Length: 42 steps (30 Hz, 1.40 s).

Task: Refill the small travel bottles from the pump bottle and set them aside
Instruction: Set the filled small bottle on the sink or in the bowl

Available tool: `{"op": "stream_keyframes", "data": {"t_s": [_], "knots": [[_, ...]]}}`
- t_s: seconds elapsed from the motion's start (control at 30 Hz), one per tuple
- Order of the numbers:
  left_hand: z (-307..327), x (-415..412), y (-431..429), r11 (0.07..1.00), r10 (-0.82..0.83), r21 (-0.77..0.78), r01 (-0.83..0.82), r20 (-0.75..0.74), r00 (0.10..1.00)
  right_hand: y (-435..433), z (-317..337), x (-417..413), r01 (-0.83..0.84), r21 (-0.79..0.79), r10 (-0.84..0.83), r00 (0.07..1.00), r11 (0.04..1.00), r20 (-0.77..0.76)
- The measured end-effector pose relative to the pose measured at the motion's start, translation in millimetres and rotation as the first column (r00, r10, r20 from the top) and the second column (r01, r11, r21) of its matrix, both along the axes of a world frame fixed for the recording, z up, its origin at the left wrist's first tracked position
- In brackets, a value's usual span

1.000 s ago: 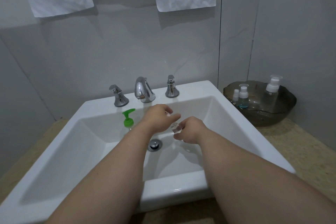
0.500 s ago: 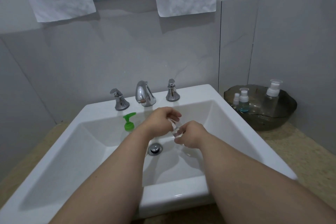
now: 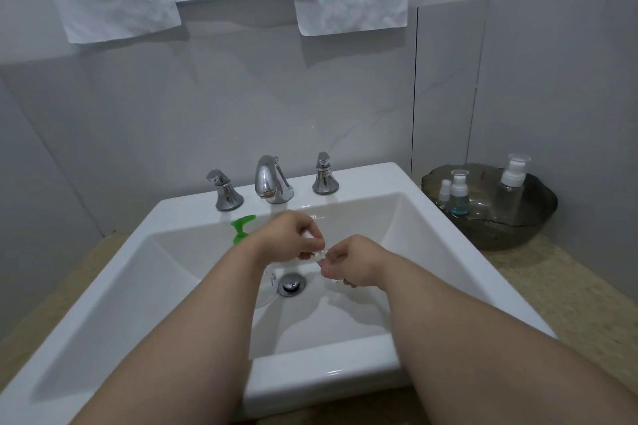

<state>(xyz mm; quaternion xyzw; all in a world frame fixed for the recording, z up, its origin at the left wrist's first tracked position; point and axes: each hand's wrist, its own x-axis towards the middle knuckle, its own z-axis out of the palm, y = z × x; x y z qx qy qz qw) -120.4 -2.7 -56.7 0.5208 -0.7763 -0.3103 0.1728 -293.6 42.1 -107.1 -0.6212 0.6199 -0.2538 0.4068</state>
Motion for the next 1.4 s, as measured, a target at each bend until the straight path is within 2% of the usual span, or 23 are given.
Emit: {"op": "stream_keyframes", "data": {"t_s": [0.13,0.27,0.37,0.43,0.53,0.6,0.7,0.8,0.87,0.97,1.03,1.07,1.17,1.2,1.27,1.33,1.4], "knots": [[-3.9,2.6,0.8,1.000,-0.014,0.003,0.014,-0.025,1.000,5.3,3.3,0.0,-0.014,0.003,0.014,1.000,1.000,-0.007],[-10.4,-6.7,2.9,0.994,0.090,-0.059,-0.093,-0.049,0.995,1.6,2.1,0.0,0.075,-0.074,-0.084,0.988,0.994,-0.131],[-12.0,-9.3,4.7,0.989,0.113,-0.106,-0.103,0.086,0.990,2.9,2.7,0.7,0.089,-0.078,-0.103,0.975,0.993,-0.195],[-12.2,-6.3,4.7,0.993,0.109,-0.055,-0.104,0.087,0.990,4.8,4.8,1.2,0.061,-0.072,-0.073,0.982,0.996,-0.176],[-12.7,1.2,1.6,0.996,0.089,0.017,-0.089,-0.037,0.995,7.6,7.5,2.2,0.007,-0.067,-0.016,0.992,0.998,-0.129],[-11.3,4.2,0.0,0.998,0.065,-0.009,-0.066,-0.073,0.995,9.9,9.4,0.8,-0.005,-0.037,0.003,0.998,0.999,-0.066],[-9.4,1.7,0.8,0.998,0.020,-0.051,-0.021,-0.034,0.999,12.7,10.6,-0.5,-0.019,0.024,0.020,0.999,1.000,-0.033],[-8.1,-6.9,9.6,0.994,0.019,-0.108,-0.022,-0.022,1.000,13.2,9.8,3.2,0.032,-0.020,-0.034,0.993,0.999,-0.114],[-5.6,-13.8,17.5,0.987,0.061,-0.146,-0.073,-0.086,0.994,13.3,10.8,6.9,0.048,-0.038,-0.053,0.984,0.998,-0.171],[-3.8,-20.0,20.5,0.972,0.176,-0.125,-0.199,-0.171,0.969,16.4,22.0,8.0,0.181,-0.226,-0.235,0.942,0.957,-0.238],[-6.0,-18.3,16.7,0.958,0.216,-0.169,-0.233,-0.113,0.970,18.1,25.9,4.8,0.329,-0.335,-0.404,0.896,0.883,-0.185],[-7.6,-16.8,15.5,0.954,0.230,-0.184,-0.239,-0.068,0.971,18.9,26.7,2.2,0.376,-0.325,-0.448,0.875,0.868,-0.183],[-12.9,-13.0,14.9,0.960,0.232,-0.177,-0.217,0.072,0.970,22.8,24.7,-2.4,0.388,-0.186,-0.429,0.836,0.903,-0.342],[-14.6,-13.5,14.0,0.966,0.217,-0.166,-0.198,0.105,0.970,24.4,27.7,-2.5,0.416,-0.222,-0.470,0.810,0.882,-0.351],[-17.3,-14.7,14.4,0.974,0.190,-0.156,-0.165,0.160,0.969,25.6,35.0,1.3,0.447,-0.343,-0.549,0.776,0.826,-0.310],[-18.1,-16.8,14.6,0.979,0.161,-0.156,-0.128,0.214,0.964,25.8,42.6,6.2,0.474,-0.374,-0.578,0.779,0.797,-0.243],[-20.0,-18.0,14.2,0.984,0.135,-0.149,-0.101,0.235,0.963,26.0,52.1,4.0,0.550,-0.409,-0.642,0.757,0.728,-0.123]]}}
